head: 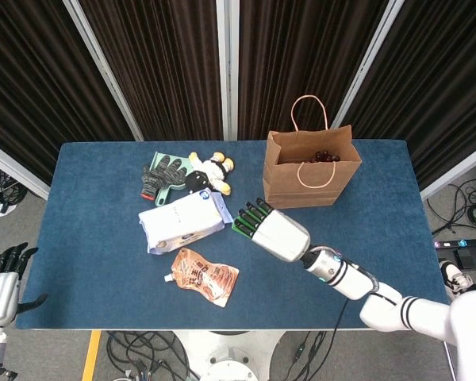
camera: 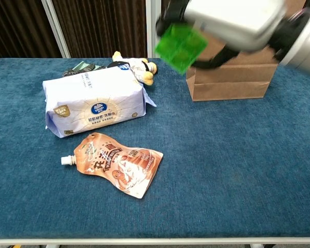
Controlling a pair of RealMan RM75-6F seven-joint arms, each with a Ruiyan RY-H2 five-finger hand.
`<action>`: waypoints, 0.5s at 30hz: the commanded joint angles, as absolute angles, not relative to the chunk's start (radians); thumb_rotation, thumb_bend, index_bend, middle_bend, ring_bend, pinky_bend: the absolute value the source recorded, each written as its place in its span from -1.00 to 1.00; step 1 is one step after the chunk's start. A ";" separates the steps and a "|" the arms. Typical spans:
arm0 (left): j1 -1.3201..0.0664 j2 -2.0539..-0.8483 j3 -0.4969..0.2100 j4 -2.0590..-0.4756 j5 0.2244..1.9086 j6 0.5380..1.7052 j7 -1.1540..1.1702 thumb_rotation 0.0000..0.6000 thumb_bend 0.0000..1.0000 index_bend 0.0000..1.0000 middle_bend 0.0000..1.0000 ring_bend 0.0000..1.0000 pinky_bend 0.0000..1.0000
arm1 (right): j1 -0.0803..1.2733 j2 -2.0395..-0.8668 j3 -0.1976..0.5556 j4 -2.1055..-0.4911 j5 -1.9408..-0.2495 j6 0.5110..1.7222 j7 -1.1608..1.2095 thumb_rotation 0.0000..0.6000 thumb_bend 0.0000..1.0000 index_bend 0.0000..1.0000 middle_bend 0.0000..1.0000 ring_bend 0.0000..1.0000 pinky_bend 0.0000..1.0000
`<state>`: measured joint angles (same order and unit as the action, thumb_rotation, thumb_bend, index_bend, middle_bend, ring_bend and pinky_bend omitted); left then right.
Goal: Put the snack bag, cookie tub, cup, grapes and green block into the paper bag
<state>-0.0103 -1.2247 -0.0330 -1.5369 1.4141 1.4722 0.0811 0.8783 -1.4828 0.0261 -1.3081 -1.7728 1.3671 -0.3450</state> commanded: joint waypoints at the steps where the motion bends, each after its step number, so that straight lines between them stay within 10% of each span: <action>1: -0.012 -1.221 -0.034 -1.544 1.414 1.472 0.087 1.00 -0.92 -0.54 -0.59 -0.76 -0.69 | 0.835 -1.391 0.086 -1.414 -1.782 1.461 -0.274 1.00 -0.59 0.04 -0.10 -0.42 -0.26; 15: -0.010 -1.214 -0.031 -1.554 1.411 1.473 0.088 1.00 -0.92 -0.54 -0.59 -0.76 -0.70 | 0.792 -1.218 0.308 -1.556 -1.416 1.358 -0.153 1.00 -0.59 0.01 -0.11 -0.45 -0.27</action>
<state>-0.0098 -1.2137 -0.0305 -1.5541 1.4112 1.4726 0.0886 0.8022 -1.2475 0.2640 -1.5397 -1.4839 1.3953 -0.1679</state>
